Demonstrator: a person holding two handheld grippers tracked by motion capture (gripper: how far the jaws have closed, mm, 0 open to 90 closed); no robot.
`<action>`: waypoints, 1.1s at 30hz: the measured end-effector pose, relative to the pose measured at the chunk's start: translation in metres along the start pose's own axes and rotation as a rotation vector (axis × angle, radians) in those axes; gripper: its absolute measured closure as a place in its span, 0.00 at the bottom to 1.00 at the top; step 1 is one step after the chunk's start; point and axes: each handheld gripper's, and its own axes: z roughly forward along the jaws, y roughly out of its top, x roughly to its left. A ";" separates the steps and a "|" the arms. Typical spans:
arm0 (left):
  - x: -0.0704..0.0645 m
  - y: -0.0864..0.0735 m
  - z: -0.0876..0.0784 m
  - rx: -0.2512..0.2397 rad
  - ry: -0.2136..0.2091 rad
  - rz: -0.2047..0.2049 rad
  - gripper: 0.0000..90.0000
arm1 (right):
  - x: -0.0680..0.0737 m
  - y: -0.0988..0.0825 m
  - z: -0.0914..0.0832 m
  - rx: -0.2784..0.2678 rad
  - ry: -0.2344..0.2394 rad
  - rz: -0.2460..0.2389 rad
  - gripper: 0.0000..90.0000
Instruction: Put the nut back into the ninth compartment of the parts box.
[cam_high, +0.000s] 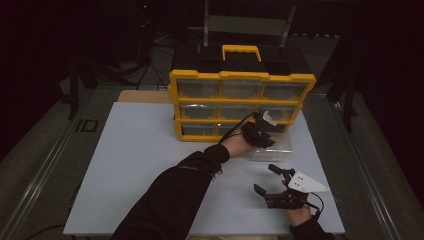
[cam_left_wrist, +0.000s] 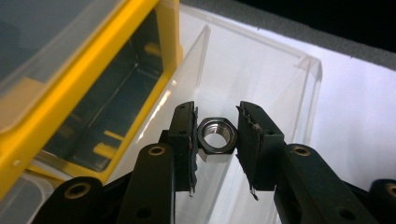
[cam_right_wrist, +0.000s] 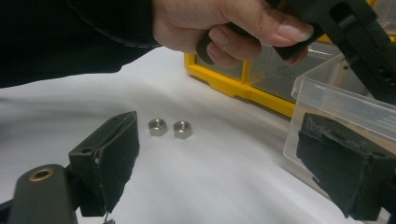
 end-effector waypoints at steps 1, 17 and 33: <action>0.001 0.000 0.002 0.016 0.003 -0.011 0.74 | 0.000 0.000 0.000 0.001 0.000 0.001 0.15; 0.006 0.003 -0.006 -0.037 -0.035 -0.068 0.63 | 0.000 0.000 0.000 0.003 0.009 0.004 0.15; -0.001 0.000 -0.041 -0.096 -0.083 -0.040 0.15 | 0.000 0.000 0.000 0.005 0.006 0.002 0.15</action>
